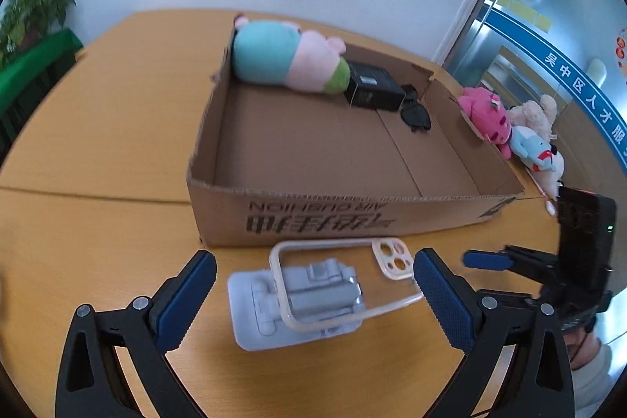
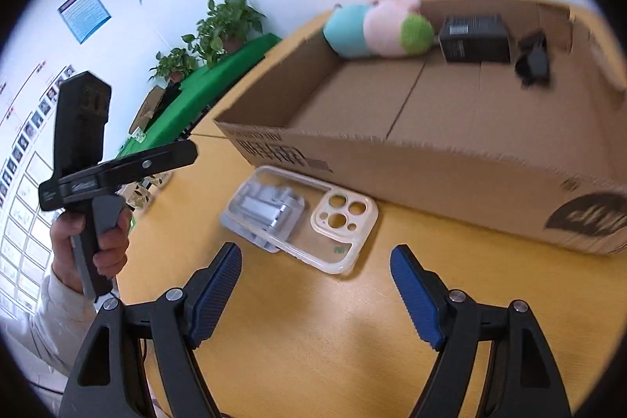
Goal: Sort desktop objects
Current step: 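Move the grippers back toward the clear phone case on the table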
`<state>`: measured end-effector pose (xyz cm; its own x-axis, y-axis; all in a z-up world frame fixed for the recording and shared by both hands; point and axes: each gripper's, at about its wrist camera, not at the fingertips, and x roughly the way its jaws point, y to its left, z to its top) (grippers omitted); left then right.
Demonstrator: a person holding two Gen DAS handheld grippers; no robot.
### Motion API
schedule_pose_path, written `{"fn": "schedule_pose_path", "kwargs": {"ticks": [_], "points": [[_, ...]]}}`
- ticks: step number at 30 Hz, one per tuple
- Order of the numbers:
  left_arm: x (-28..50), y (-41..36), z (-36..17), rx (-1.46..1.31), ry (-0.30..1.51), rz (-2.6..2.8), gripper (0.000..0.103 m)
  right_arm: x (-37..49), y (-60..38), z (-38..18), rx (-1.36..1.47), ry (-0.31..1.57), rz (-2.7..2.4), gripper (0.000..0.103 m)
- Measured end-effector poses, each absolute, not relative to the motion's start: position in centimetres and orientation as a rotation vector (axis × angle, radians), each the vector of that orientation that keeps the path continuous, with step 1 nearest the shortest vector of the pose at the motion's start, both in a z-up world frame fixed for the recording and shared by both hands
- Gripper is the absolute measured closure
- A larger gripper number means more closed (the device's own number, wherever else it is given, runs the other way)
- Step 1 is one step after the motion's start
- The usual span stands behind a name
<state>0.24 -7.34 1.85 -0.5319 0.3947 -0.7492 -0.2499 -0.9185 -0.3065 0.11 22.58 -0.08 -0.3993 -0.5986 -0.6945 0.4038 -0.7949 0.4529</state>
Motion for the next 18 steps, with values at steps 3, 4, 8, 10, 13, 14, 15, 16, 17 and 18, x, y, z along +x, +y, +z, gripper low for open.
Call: {"fn": "schedule_pose_path", "kwargs": {"ticks": [3, 4, 8, 10, 13, 14, 15, 16, 17, 18], "points": [[-0.9, -7.5, 0.1, -1.283, -0.298, 2.389, 0.011, -1.7, 21.8, -1.9, 1.241, -0.316, -2.153, 0.025], [-1.4, -7.4, -0.5, -1.303, -0.307, 2.363, 0.023, -2.1, 21.6, -2.3, 1.248, -0.323, -2.144, 0.025], [-2.9, -6.2, -2.9, -1.411, -0.284, 2.283, 0.045, -3.8, 20.7, -4.0, 1.303, -0.324, -2.118, 0.024], [-3.2, -5.6, -3.4, -1.432, -0.249, 2.282, 0.053, -4.1, 20.5, -4.0, 1.293, -0.347, -2.098, 0.024], [-3.1, -5.4, -3.6, -1.429, -0.234, 2.298, 0.056, -4.3, 20.4, -4.0, 1.28, -0.34, -2.1, 0.021], [-3.1, -5.4, -3.7, -1.432, -0.232, 2.299, 0.056, -4.4, 20.6, -4.0, 1.278, -0.363, -2.095, 0.021], [-3.0, -5.2, -3.7, -1.434, -0.225, 2.303, 0.057, -4.5, 20.7, -4.1, 1.276, -0.385, -2.091, 0.021], [-3.0, -5.1, -3.6, -1.436, -0.221, 2.305, 0.058, -4.4, 20.9, -4.2, 1.274, -0.407, -2.088, 0.021], [-2.9, -5.0, -3.5, -1.433, -0.216, 2.308, 0.058, -4.3, 21.0, -4.2, 1.272, -0.413, -2.093, 0.021], [-2.8, -4.7, -3.3, -1.422, -0.21, 2.316, 0.058, -4.0, 21.1, -4.1, 1.266, -0.416, -2.097, 0.021]]}}
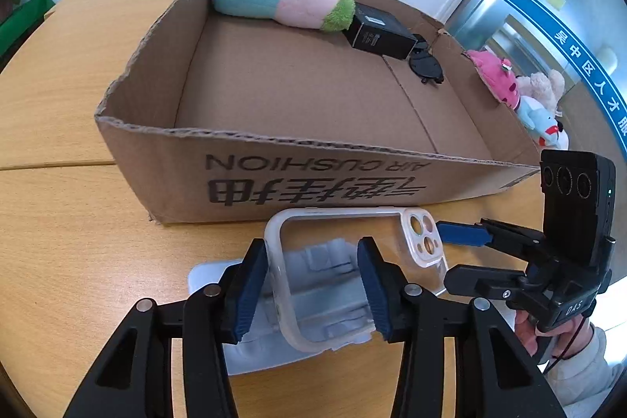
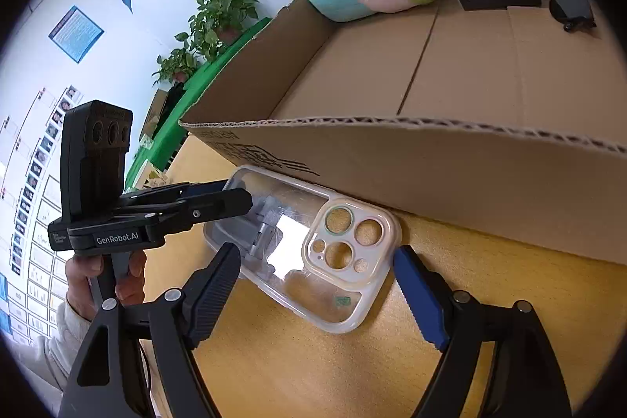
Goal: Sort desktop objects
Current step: 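Move the grippers back toward the clear phone case on the table, then grasp the clear phone case by its white rim and lift it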
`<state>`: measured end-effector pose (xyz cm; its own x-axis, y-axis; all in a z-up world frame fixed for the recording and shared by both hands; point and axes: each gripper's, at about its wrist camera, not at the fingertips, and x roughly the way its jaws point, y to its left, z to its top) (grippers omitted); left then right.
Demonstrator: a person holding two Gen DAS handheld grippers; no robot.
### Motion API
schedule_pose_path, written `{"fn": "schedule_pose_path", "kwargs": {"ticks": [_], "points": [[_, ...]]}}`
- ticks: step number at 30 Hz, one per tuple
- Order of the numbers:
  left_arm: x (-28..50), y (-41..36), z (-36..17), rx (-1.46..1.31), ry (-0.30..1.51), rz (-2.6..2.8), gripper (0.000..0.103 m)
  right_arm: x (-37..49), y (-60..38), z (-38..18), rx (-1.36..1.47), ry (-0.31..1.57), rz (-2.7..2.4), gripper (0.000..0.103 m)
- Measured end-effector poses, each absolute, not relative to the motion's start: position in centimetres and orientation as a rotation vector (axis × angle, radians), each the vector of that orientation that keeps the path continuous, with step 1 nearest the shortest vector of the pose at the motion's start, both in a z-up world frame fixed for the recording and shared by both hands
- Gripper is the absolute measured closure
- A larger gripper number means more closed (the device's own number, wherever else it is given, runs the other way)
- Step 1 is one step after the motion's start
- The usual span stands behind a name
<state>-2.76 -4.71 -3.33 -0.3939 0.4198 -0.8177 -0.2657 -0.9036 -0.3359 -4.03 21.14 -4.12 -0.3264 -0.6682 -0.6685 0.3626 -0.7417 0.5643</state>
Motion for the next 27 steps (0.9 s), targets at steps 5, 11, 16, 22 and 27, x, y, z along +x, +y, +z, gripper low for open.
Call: {"fn": "schedule_pose_path", "kwargs": {"ticks": [5, 11, 16, 22, 27], "points": [[-1.6, -3.1, -1.4, -1.329, -0.143, 2.353, 0.058, -2.4, 22.9, -3.1, 1.174, -0.469, -2.122, 0.021], [1.0, 0.3, -0.2, -1.177, -0.064, 2.253, 0.07, 2.0, 26.0, -0.5, 0.997, -0.441, -2.183, 0.021], [1.8, 1.7, -1.4, -1.24, -0.074, 2.202, 0.07, 3.7, 29.2, -1.2, 1.075, -0.469, -2.262, 0.021], [1.0, 2.8, -3.7, -1.435, -0.208, 2.106, 0.058, 0.8, 31.2, -3.3, 1.254, -0.444, -2.316, 0.021], [0.1, 3.8, -4.7, -1.499, -0.213, 2.16, 0.049, -1.0, 29.7, -4.0, 1.293, -0.36, -2.282, 0.021]]}}
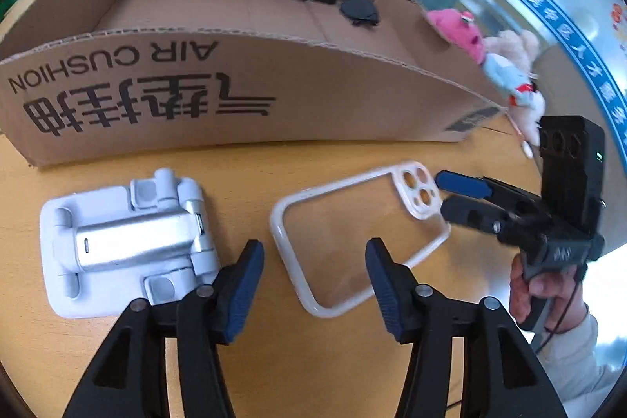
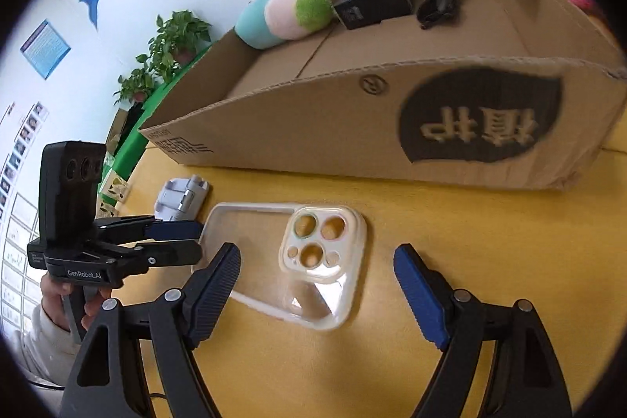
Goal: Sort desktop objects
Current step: 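Grasp the clear phone case by its white rim and lift it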
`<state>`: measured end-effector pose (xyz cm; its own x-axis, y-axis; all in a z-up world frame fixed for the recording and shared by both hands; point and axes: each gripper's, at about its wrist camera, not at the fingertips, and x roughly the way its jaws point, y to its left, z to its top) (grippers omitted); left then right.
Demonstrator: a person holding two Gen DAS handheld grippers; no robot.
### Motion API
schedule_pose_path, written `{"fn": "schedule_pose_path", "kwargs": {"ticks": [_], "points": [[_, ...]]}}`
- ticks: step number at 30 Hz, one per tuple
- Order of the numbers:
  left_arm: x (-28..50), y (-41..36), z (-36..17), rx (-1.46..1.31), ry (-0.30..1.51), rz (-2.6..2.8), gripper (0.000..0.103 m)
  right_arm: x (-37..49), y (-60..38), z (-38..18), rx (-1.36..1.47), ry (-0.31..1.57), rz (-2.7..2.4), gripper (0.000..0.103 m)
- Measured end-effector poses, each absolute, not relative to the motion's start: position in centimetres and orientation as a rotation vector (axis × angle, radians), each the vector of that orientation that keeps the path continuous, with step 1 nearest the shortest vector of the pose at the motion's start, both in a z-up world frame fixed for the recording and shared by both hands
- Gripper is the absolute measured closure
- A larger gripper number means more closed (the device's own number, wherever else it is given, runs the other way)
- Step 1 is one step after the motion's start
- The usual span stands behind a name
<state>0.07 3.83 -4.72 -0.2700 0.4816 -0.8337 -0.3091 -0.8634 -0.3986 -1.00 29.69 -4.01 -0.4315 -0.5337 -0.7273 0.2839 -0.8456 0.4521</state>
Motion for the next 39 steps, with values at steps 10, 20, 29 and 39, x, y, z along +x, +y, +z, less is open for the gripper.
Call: {"fn": "schedule_pose_path", "kwargs": {"ticks": [10, 20, 29, 39], "points": [[-1.9, 3.8, -5.1, -1.515, -0.355, 2.145, 0.044, -0.8, 29.6, -4.3, 1.252, -0.458, -2.236, 0.019], [1.2, 2.9, 0.0, -1.237, -0.373, 2.164, 0.044, 4.5, 30.9, 0.7, 0.955, -0.51, -2.288, 0.019], [2.1, 3.0, -3.3, -1.363, -0.395, 2.117, 0.044, 6.7, 30.8, -1.5, 1.142, -0.312, -2.448, 0.02], [-0.2, 4.8, -5.4, -1.464, -0.266, 2.187, 0.079, 4.2, 28.9, -3.8, 1.295, 0.012, -2.576, 0.082]]}}
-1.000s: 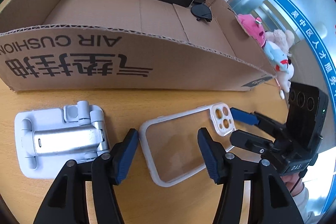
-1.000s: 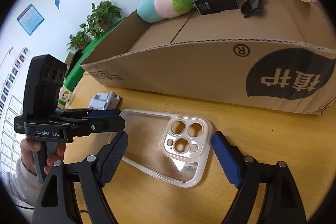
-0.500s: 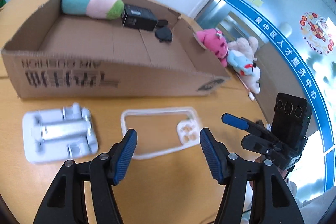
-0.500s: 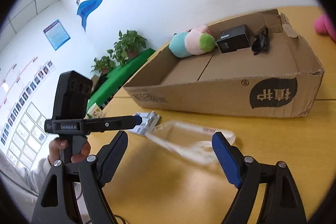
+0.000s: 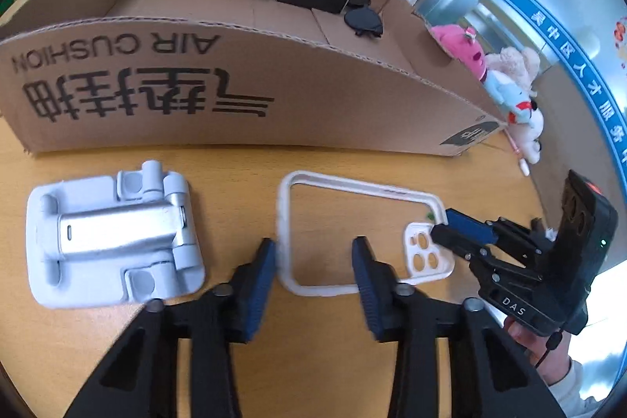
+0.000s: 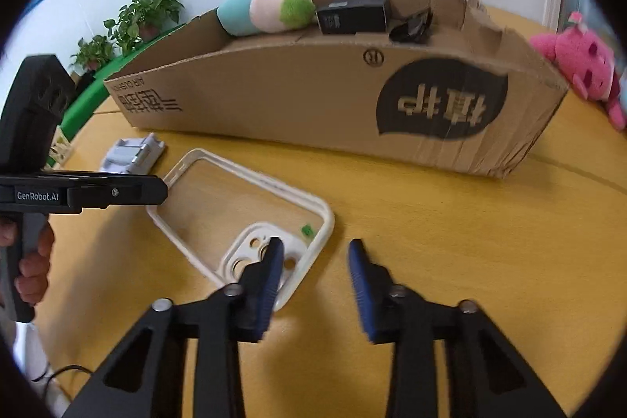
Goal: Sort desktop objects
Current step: 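Grasp the clear phone case by its white rim and lift it, then carry the phone case into the cardboard box beside the plush and release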
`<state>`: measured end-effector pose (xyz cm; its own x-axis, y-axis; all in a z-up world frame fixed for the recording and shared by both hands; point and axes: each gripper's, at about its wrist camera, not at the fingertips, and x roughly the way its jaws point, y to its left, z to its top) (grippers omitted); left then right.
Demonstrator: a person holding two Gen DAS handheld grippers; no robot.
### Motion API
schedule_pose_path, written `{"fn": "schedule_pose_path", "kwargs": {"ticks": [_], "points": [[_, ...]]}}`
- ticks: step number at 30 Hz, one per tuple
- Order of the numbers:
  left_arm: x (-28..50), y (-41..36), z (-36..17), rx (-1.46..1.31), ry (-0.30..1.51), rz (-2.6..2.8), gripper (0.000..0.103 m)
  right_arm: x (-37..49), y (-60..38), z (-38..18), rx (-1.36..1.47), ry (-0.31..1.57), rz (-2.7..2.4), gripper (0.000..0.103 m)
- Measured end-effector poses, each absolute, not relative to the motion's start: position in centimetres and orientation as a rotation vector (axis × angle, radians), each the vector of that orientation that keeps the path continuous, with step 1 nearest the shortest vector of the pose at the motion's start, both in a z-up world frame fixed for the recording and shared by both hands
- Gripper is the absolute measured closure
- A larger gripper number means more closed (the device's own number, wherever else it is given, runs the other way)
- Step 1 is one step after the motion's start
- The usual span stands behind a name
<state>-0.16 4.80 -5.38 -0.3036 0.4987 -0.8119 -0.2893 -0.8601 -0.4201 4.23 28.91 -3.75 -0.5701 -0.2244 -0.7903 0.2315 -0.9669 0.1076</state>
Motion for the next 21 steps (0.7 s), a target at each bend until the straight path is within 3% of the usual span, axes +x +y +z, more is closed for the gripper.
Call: {"fn": "schedule_pose_path", "kwargs": {"ticks": [1, 3, 11, 13, 16, 18, 20, 21], "points": [[-0.2, 5.0, -5.4, -1.474, -0.235, 2.2, 0.091, 4.3, 28.7, -3.8, 1.297, 0.061, -2.596, 0.084], [0.0, 5.1, -5.5, -1.486, -0.193, 2.204, 0.099, 4.5, 29.0, -3.8, 1.301, 0.052, -2.603, 0.085], [1.3, 5.5, -5.5, -1.498, -0.191, 2.173, 0.096, 5.9, 30.4, -3.3, 1.288, 0.061, -2.61, 0.087], [0.9, 5.4, -5.6, -1.51, -0.22, 2.171, 0.089, 6.0, 30.8, -2.8, 1.271, 0.026, -2.618, 0.085], [0.6, 5.7, -5.6, -1.491, -0.214, 2.163, 0.087, 5.9, 30.7, -2.7, 1.273, 0.035, -2.622, 0.079], [0.4, 6.0, -5.7, -1.489, -0.238, 2.141, 0.088, 5.6, 30.4, -3.4, 1.309, 0.059, -2.607, 0.079], [0.5, 6.0, -5.8, -1.504, -0.219, 2.155, 0.099, 5.8, 30.2, -3.7, 1.312, 0.061, -2.615, 0.083], [0.6, 6.0, -5.7, -1.501, -0.21, 2.156, 0.099, 5.9, 30.3, -3.8, 1.318, 0.043, -2.619, 0.084]]}}
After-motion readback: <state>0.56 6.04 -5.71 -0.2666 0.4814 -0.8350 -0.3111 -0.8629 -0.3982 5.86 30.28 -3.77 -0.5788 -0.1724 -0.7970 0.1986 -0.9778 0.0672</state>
